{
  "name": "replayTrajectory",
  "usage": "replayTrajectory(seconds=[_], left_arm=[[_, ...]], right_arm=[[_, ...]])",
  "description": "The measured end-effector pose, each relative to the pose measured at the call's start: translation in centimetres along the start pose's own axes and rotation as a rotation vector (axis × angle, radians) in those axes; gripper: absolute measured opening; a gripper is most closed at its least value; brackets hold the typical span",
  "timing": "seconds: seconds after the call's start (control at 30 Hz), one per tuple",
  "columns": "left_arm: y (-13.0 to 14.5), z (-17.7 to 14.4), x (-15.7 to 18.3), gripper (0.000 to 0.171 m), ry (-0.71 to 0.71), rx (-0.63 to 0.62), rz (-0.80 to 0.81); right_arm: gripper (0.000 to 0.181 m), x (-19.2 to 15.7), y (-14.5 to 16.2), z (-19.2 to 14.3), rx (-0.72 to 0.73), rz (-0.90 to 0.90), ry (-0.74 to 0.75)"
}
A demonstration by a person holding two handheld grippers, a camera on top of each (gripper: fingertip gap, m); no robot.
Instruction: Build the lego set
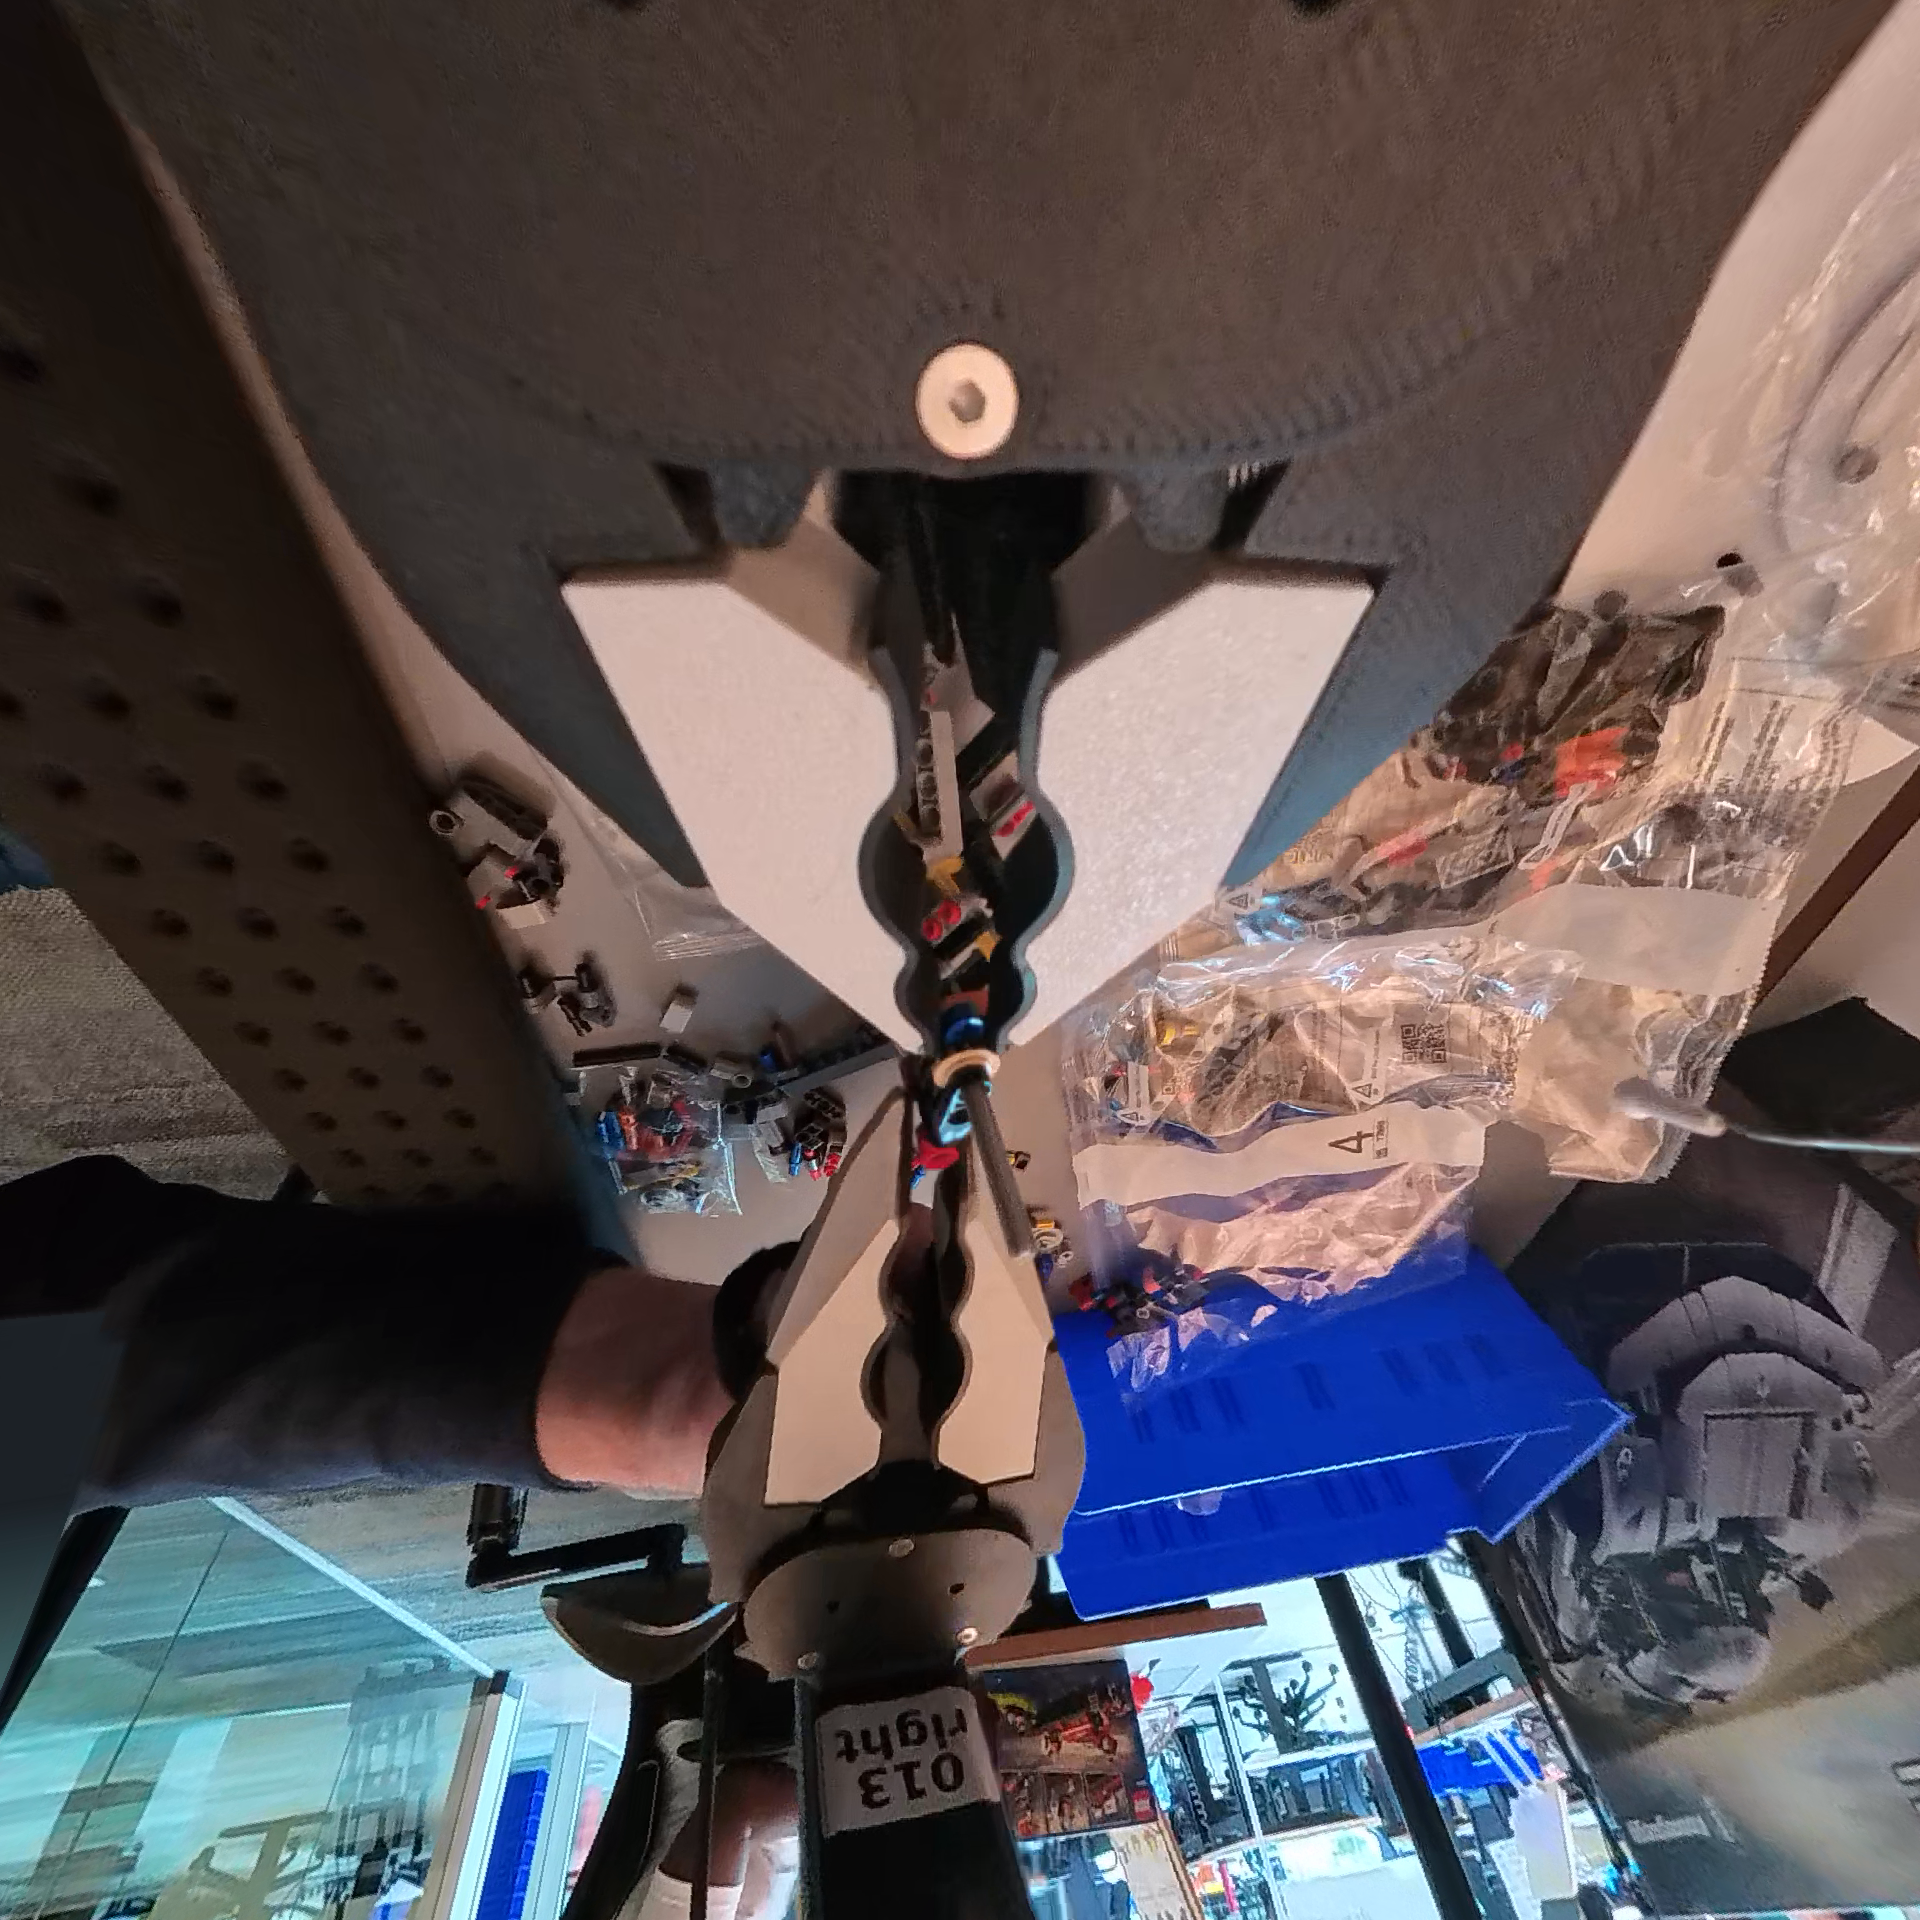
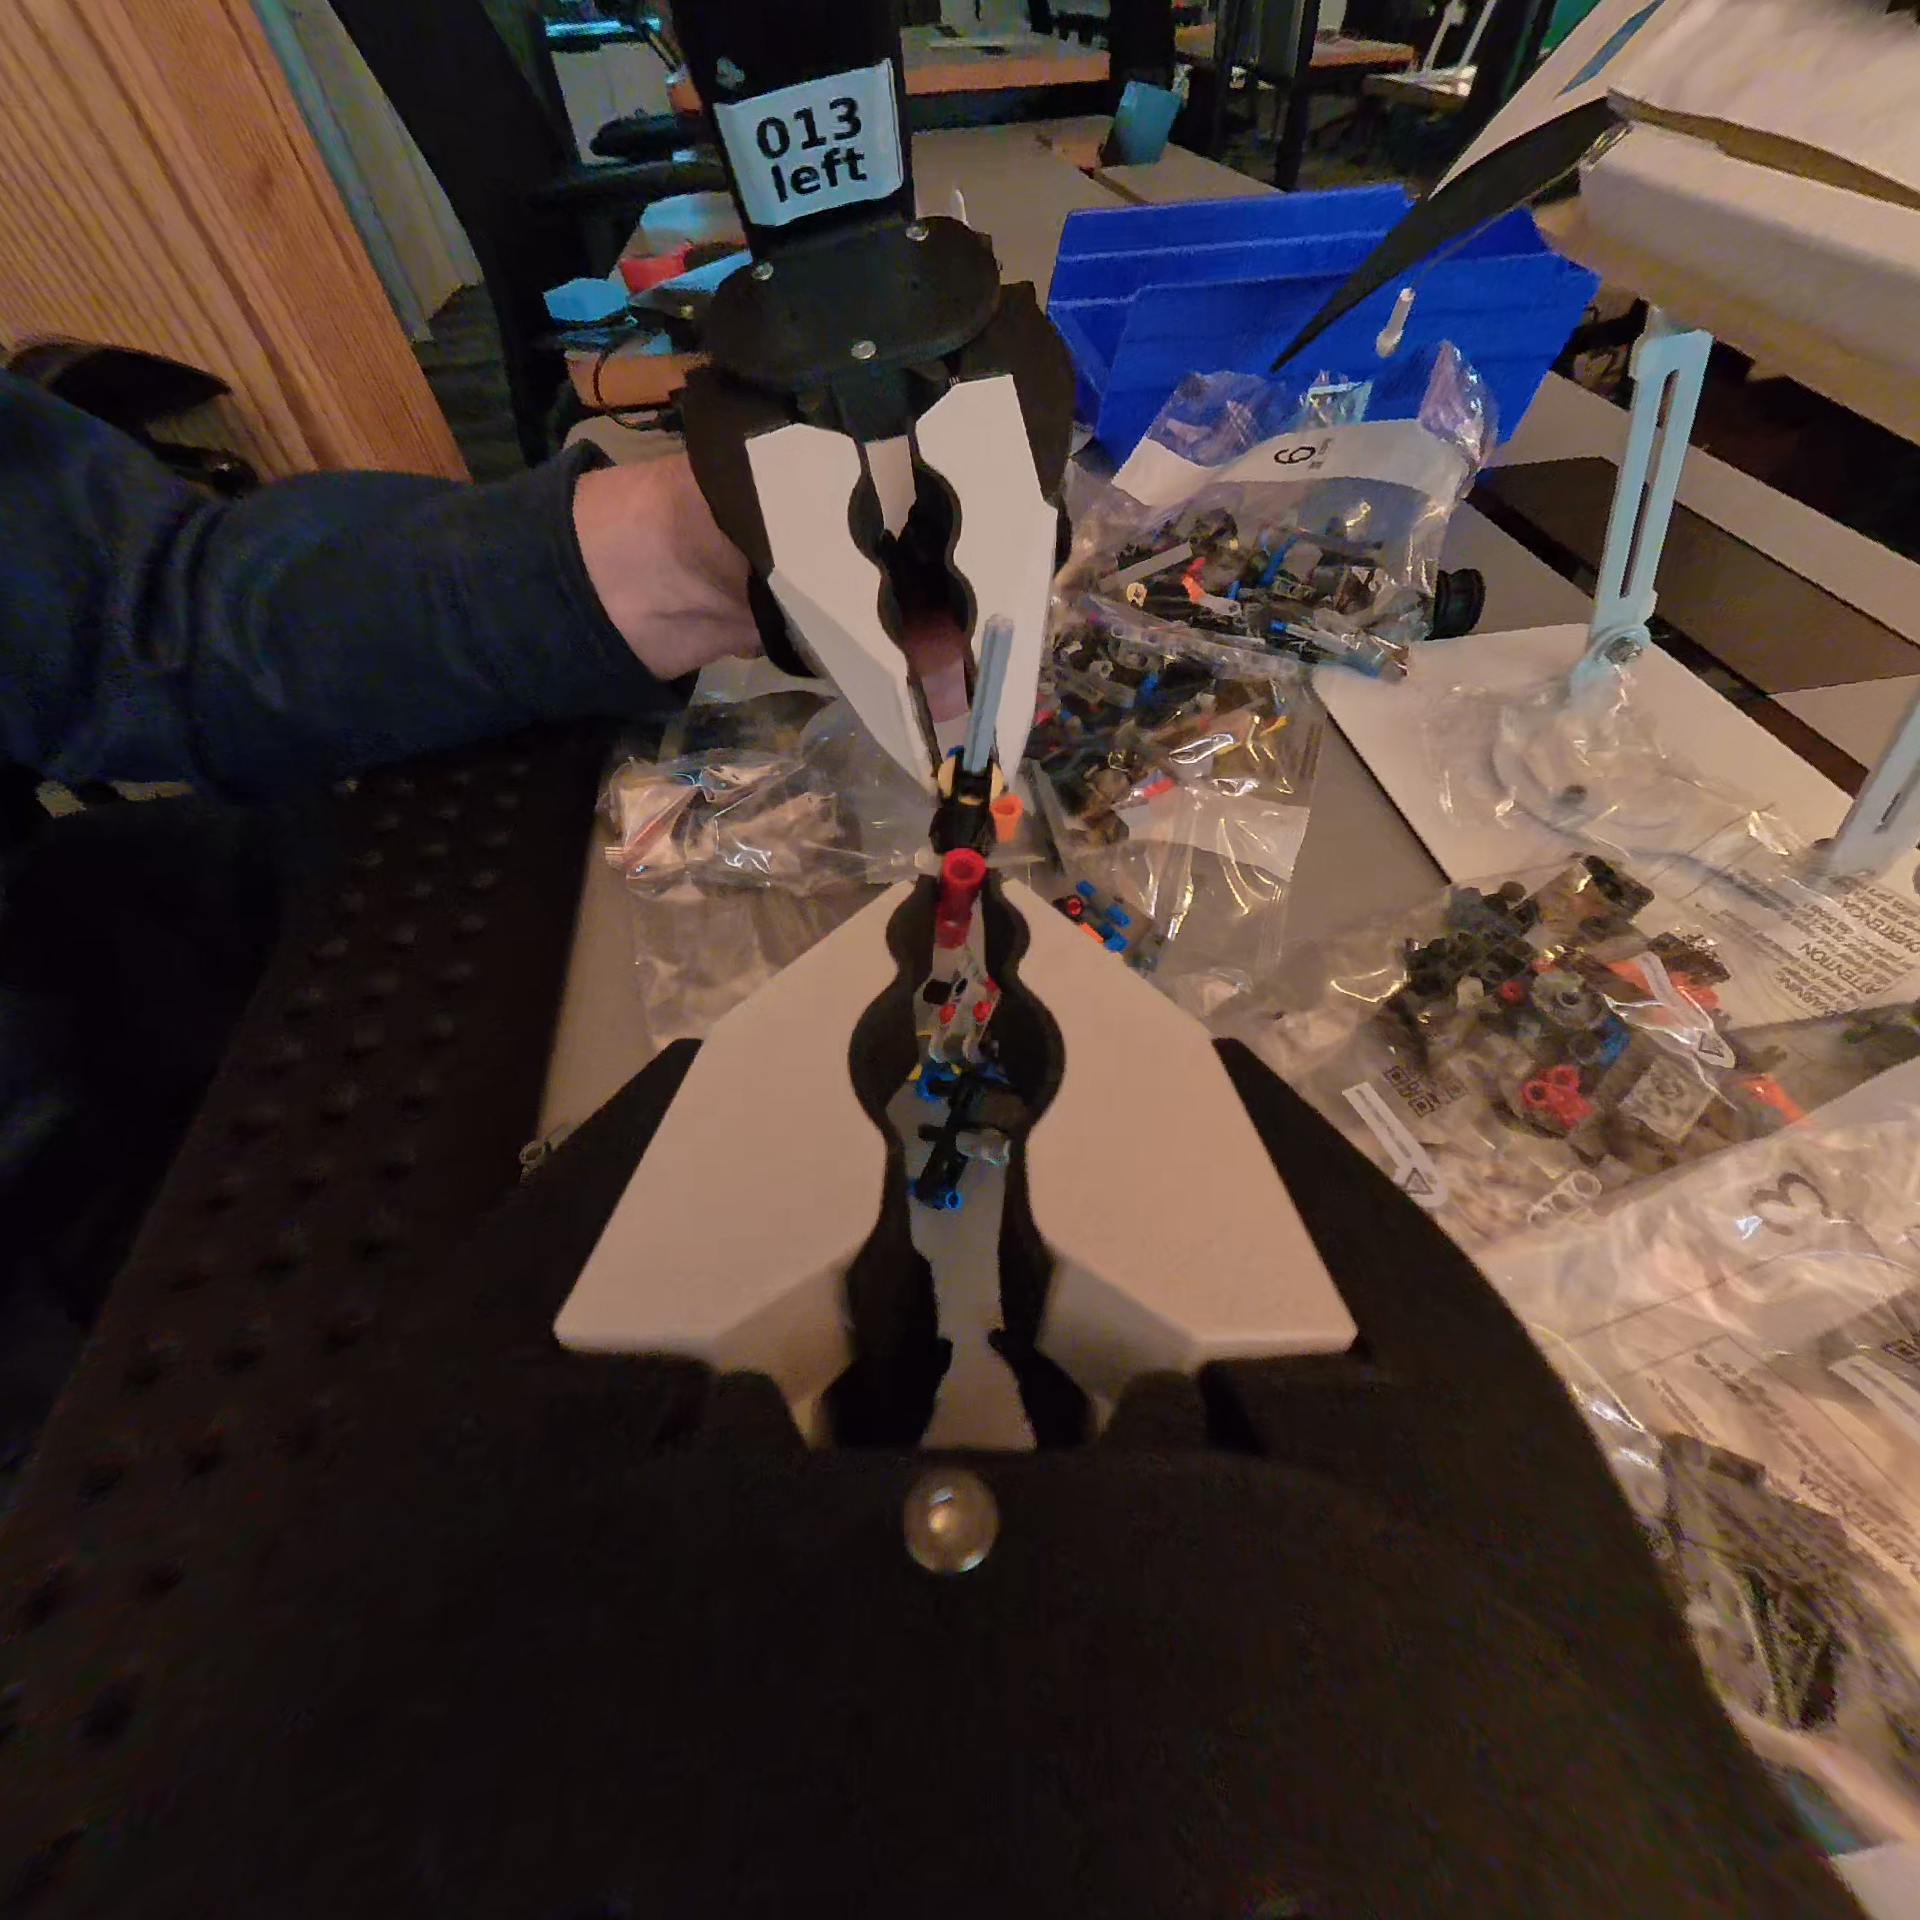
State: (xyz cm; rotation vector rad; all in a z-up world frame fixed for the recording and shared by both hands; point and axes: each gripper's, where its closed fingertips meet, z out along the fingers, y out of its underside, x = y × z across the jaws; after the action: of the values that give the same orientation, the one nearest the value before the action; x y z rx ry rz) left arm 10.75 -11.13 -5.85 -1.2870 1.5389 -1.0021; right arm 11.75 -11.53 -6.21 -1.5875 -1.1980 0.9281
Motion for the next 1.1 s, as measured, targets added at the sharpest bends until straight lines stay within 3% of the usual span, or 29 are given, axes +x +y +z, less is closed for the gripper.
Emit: replayTrajectory(seconds=[0.3, 0.4, 0.5, 0.87, 0.93, 1.0, 1.1], left_arm=[[-0.3, 0.0, 0.1, 0.008, 0.011, 0.03, -0.021], [-0.4, 0.3, 0.3, 0.024, 0.033, 0.038, -0.043], [0.0, 1.0, 0.7, 0.014, 0.042, 0.011, -0.022], [0.0, 0.5, 1.2, 0.011, 0.041, -0.018, 0.055], [-0.1, -1.1, -0.1, 0.011, -0.021, -0.011, 0.049], [-1.6, -4.2, -1.3, 0.01, -0.054, 0.109, -0.003], [-0.9, -3.2, -0.7, 0.011, -0.017, 0.075, -0.009]], right_arm=[[0.004, -0.1, 0.0, -0.2, -0.01, 0.0, -0.005], [0.004, -0.1, 0.1, 0.0, -0.026, -0.014, 0.0], [0.003, -0.5, 0.3, 0.3, -0.046, -0.042, -0.002], [0.002, -0.8, 0.3, 0.1, -0.075, -0.095, 0.018], [0.0, 0.4, 0.8, -1.4, -0.084, -0.091, 0.08], [0.0, 0.5, -1.4, -3.9, 0.066, -0.047, 0.059], [0.0, 0.5, -0.8, -2.9, 0.037, -0.032, 0.06]])
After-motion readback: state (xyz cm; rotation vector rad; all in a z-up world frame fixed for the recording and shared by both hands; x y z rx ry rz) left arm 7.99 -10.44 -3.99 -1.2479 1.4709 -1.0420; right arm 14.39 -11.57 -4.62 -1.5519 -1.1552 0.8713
